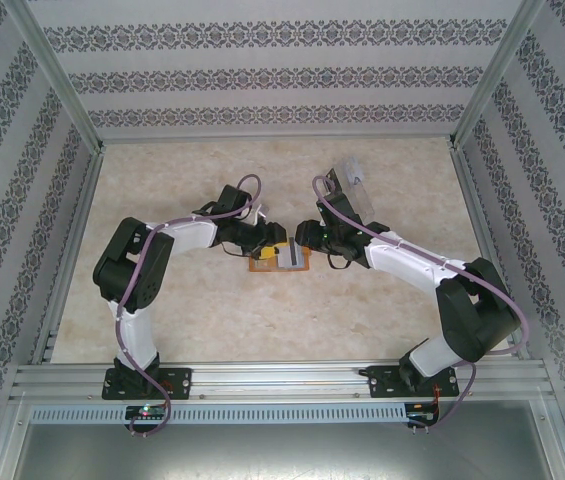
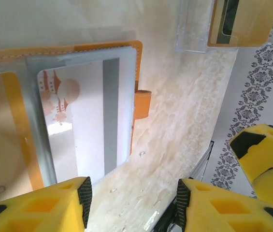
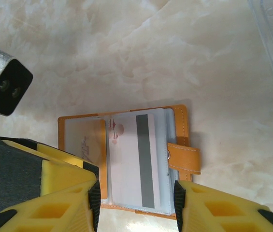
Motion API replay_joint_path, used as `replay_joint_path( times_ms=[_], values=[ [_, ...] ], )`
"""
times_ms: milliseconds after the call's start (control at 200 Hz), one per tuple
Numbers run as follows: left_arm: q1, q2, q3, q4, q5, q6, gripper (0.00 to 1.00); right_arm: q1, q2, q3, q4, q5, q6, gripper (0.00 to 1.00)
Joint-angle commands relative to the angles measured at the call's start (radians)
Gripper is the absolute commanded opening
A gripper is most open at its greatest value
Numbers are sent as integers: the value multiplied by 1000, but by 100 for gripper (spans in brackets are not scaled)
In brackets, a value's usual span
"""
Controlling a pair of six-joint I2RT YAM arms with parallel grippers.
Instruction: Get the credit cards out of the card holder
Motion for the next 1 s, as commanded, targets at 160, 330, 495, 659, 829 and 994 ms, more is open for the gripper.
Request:
replay_joint_path(
  times_ms=[160,330,495,659,829,994],
  values=[
    [-18,-2,29,-39,-45,16,49,-6,16,3,-7,10,8,44],
    [-5,-31,19,-111,-138,42,42,18,121,64,-57,-10,-15,34],
    [-1,-16,29,-161,-171,47,36,33,201,99,-72,2,-4,29],
    [0,-3,45,-184,-183,49,35,31,237,127,-69,-11,-12,23],
    [0,15,58,-180,-178,43,32,32,259,137,-64,-19,-14,20],
    [-1,38,69,-182,-154,44,32,31,289,154,-70,-41,-17,22]
  ],
)
